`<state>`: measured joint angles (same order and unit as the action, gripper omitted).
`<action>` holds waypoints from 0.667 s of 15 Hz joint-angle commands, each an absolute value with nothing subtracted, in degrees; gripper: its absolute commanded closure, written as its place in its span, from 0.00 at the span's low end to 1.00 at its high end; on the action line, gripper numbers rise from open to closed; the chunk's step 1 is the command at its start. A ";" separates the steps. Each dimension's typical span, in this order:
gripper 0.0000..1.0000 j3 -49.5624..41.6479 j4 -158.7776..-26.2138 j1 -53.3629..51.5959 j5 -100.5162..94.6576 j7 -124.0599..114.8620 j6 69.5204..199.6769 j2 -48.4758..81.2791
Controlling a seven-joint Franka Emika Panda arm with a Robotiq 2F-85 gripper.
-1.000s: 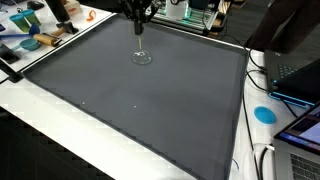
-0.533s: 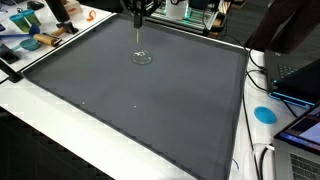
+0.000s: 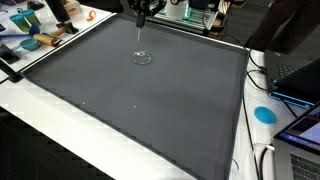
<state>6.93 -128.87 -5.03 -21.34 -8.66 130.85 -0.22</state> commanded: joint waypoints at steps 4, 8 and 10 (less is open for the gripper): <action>0.97 8.41 -128.27 -7.20 -26.51 -15.32 128.62 0.88; 0.97 10.05 -128.71 -9.62 -34.45 -24.56 128.91 2.58; 0.97 10.39 -128.65 -10.80 -38.35 -28.78 129.05 3.91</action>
<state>10.00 -128.92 -9.13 -32.91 -22.66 130.01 2.09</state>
